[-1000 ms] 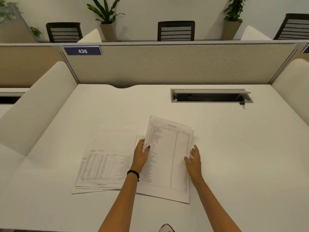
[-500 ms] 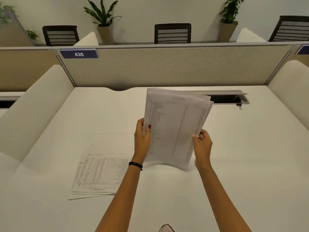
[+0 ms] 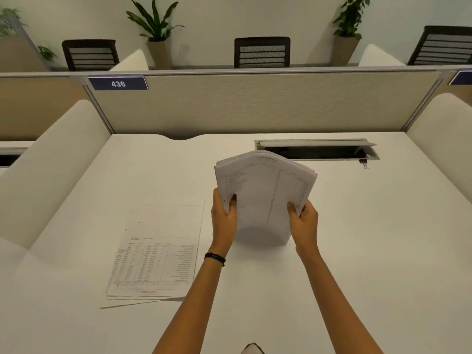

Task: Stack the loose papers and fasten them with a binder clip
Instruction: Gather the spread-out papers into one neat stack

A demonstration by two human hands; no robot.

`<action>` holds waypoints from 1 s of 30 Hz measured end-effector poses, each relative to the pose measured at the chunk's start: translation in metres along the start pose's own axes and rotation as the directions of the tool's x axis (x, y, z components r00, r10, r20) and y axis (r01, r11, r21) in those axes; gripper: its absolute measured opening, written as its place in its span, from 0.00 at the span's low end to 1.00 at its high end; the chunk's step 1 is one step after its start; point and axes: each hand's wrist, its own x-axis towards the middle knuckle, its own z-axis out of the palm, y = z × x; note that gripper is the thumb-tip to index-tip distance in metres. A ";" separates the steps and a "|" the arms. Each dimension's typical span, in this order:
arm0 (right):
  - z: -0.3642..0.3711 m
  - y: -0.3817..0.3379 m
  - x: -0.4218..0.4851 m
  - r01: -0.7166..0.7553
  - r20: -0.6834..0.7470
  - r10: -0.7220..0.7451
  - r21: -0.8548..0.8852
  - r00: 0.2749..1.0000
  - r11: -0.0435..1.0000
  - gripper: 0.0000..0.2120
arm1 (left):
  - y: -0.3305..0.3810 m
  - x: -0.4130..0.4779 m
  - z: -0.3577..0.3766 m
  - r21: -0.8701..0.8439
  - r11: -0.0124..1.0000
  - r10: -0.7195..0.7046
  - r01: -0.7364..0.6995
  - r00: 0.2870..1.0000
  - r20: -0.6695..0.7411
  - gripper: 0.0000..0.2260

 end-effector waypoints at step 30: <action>-0.010 0.017 0.001 -0.017 0.009 0.018 -0.072 1.000 0.997 0.06 | -0.021 -0.003 -0.002 0.079 0.997 -0.019 0.017 1.000 0.020 0.12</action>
